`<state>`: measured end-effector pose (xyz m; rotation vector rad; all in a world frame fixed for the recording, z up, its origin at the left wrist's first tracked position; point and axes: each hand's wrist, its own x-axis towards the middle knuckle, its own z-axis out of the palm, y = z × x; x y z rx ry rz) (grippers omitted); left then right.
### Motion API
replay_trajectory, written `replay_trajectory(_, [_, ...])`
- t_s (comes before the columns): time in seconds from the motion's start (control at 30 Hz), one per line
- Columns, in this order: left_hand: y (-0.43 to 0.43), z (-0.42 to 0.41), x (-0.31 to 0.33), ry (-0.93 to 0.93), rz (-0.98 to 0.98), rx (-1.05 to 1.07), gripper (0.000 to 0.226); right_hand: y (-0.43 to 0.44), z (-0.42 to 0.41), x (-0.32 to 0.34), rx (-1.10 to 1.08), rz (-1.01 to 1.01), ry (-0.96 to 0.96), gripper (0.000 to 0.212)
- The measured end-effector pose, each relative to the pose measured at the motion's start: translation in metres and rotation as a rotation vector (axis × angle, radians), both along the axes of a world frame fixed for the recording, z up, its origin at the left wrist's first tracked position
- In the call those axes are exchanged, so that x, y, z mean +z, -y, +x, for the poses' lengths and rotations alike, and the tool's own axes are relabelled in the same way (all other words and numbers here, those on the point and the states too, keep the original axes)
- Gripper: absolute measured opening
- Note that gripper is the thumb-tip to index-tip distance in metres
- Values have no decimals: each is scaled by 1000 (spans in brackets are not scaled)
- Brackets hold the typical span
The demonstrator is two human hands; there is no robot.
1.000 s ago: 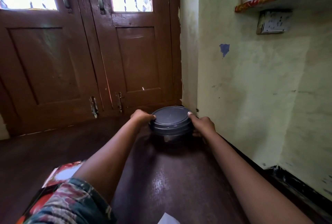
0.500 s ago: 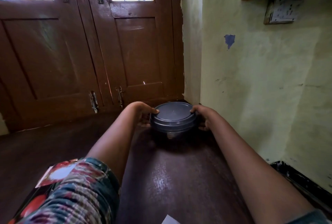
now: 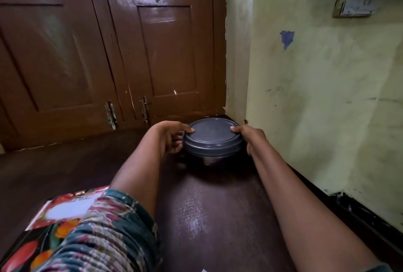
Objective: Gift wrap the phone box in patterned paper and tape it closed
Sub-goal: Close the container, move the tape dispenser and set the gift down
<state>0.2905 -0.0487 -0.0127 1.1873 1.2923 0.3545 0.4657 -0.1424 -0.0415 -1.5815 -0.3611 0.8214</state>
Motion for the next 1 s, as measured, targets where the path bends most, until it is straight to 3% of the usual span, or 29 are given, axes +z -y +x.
replay_trajectory(0.23, [11, 1, 1, 16, 3, 47, 22, 8, -4, 0, -67, 58, -22, 60])
replay_trajectory(0.37, [15, -2, 10, -83, 51, 0, 18, 15, -2, 15, 105, -19, 12, 61])
replay_trajectory(0.43, [22, 2, 22, -191, 140, -57, 10, 18, 1, 21, 215, -96, 33, 61])
replay_trajectory(0.5, [24, 10, 30, -299, 338, -148, 31, 15, 5, 23, 263, -130, 82, 62])
replay_trajectory(0.57, [25, 19, 34, -351, 616, -216, 41, 11, 5, 23, 220, -92, 119, 63])
replay_trajectory(0.67, [28, 27, 31, -435, 798, -293, 35, 0, 7, 17, 90, -81, 227, 64])
replay_trajectory(0.83, [17, 27, 26, -454, 851, -269, 31, -11, 20, 11, 103, -62, 151, 44])
replay_trajectory(1.0, [22, 29, 21, -537, 907, -288, 30, -11, 19, 10, 60, -63, 192, 48])
